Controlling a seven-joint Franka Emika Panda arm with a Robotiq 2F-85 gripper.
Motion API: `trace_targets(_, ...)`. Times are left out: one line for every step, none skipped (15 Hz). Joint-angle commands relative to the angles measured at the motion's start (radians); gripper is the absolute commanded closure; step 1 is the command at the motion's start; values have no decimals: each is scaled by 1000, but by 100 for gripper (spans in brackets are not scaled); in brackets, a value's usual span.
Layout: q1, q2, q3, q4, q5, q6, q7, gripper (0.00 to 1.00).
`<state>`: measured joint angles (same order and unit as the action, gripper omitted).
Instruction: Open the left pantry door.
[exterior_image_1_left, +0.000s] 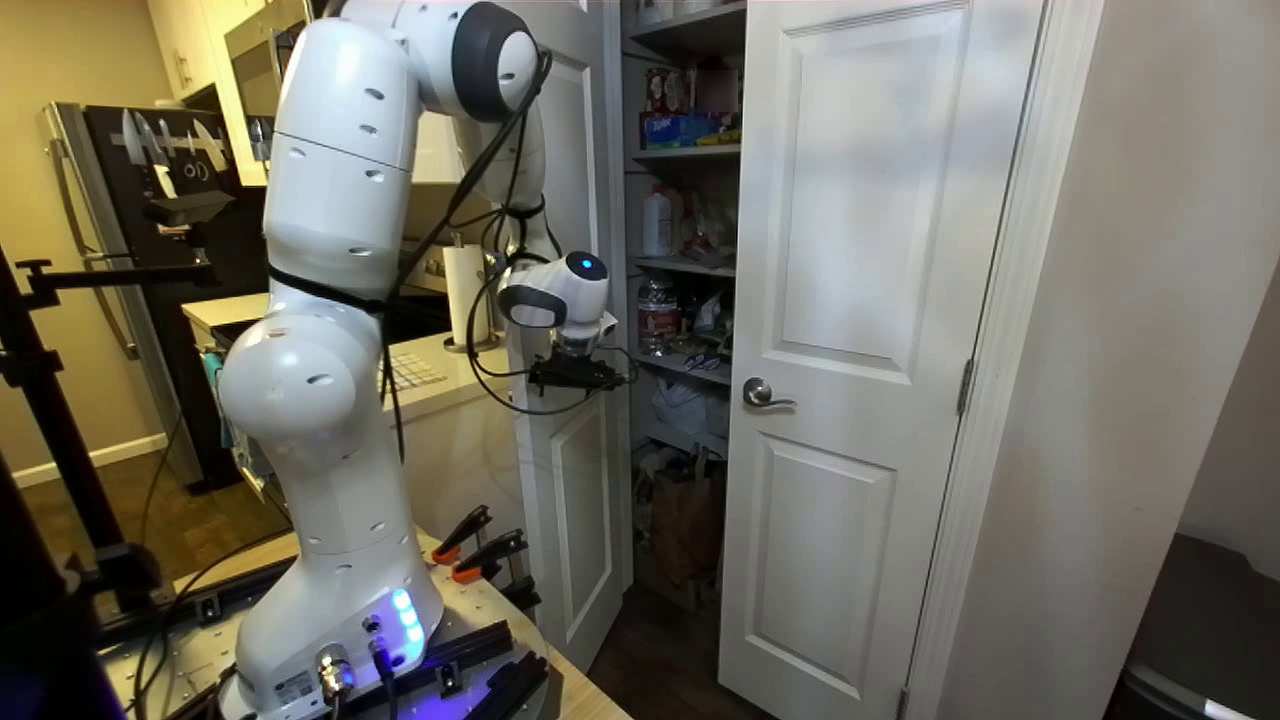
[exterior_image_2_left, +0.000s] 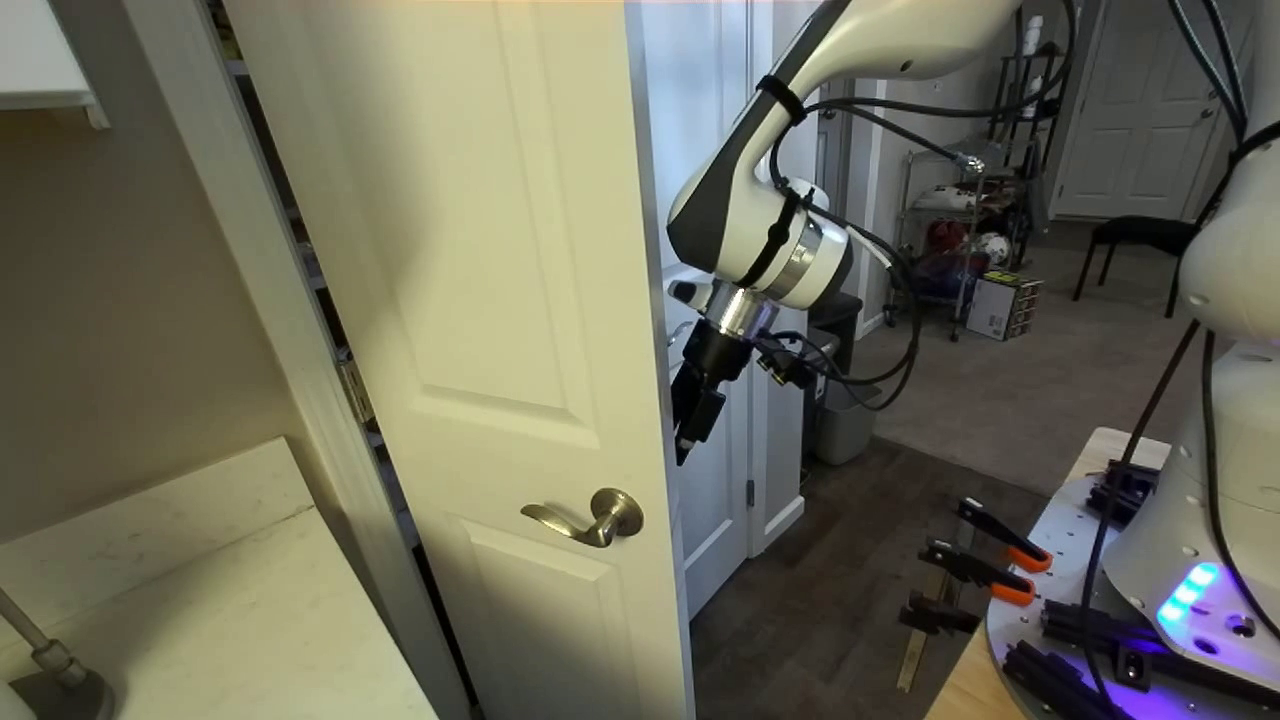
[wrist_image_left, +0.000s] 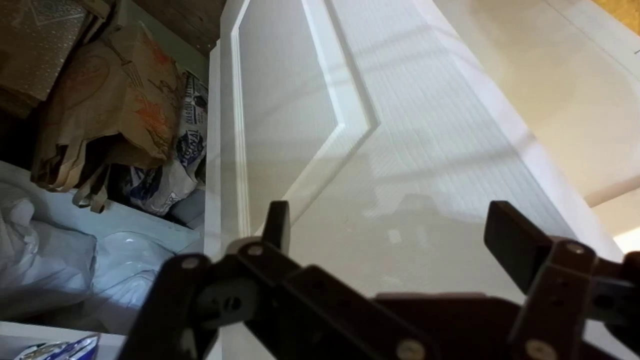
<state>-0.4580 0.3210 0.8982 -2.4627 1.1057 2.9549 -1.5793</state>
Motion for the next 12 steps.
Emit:
trace_targets(-37, -7, 32, 7, 90, 54, -38, 0)
trace_targets(-49, -8, 44, 12, 127, 75, -51, 0)
trace_targets(-61, -7, 58, 20, 167, 95, -65, 0)
trace_targets(-70, -3, 71, 31, 205, 115, -78, 0)
trace_targets(-77, 5, 84, 44, 237, 125, -89, 0)
trace_targets(-75, 20, 93, 60, 261, 123, -90, 0)
trace_targets(-74, 40, 107, 79, 281, 106, -107, 0)
trace_targets(-62, 68, 121, 100, 293, 94, -127, 0)
trace_targets(-47, 90, 129, 112, 296, 83, -133, 0)
trace_targets(-31, 124, 141, 129, 295, 76, -152, 0)
trace_targets(-16, 150, 148, 141, 288, 78, -161, 0)
trace_targets(-4, 175, 147, 149, 275, 65, -169, 0)
